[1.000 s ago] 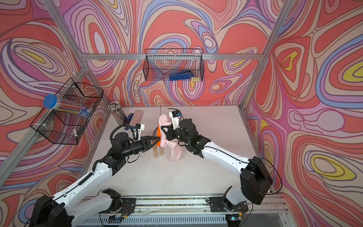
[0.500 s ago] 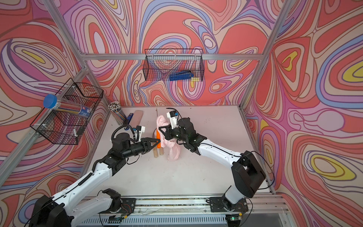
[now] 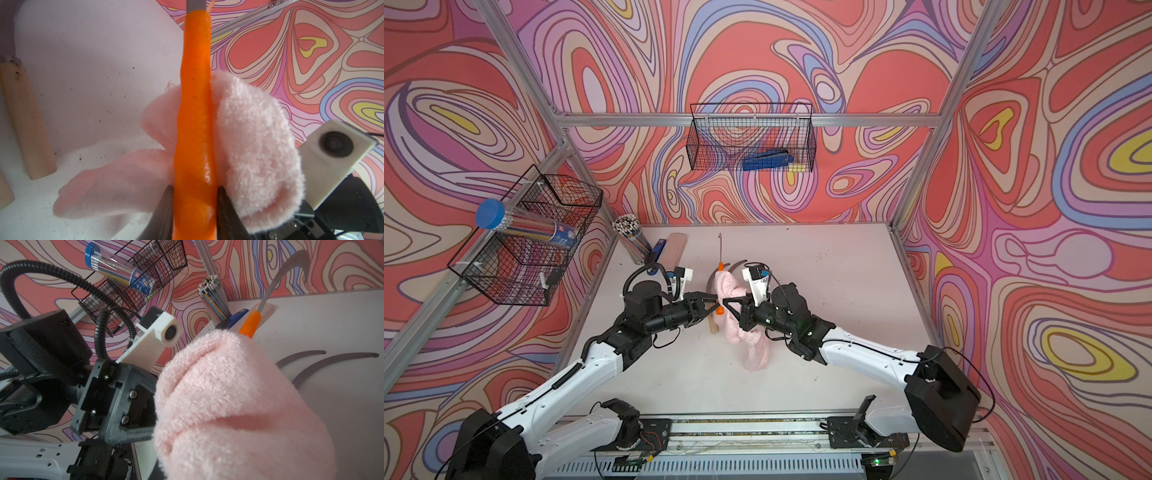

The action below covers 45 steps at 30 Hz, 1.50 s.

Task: Wipe small sickles with rags
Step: Wipe the small sickle.

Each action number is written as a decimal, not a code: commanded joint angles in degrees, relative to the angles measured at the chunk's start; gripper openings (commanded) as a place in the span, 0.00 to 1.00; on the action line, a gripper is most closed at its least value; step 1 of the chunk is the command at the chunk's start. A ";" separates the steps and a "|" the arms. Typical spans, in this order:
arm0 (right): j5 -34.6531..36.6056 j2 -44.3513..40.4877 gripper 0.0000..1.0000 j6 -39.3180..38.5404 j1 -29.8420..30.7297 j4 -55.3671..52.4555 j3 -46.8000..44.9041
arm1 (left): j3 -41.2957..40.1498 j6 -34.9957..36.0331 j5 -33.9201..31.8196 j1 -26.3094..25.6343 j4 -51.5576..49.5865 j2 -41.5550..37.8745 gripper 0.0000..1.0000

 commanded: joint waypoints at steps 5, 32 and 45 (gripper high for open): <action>-1.06 -1.53 0.00 2.20 2.16 3.70 -5.18 | 3.60 0.18 -0.86 0.23 4.04 0.01 0.00; 5.06 9.24 0.00 0.37 8.07 2.03 1.69 | 3.15 -0.37 0.72 0.34 3.73 -2.59 0.00; 5.92 -2.29 0.00 -1.77 7.78 -4.57 1.83 | 2.59 -0.10 0.58 0.33 3.86 -2.54 0.00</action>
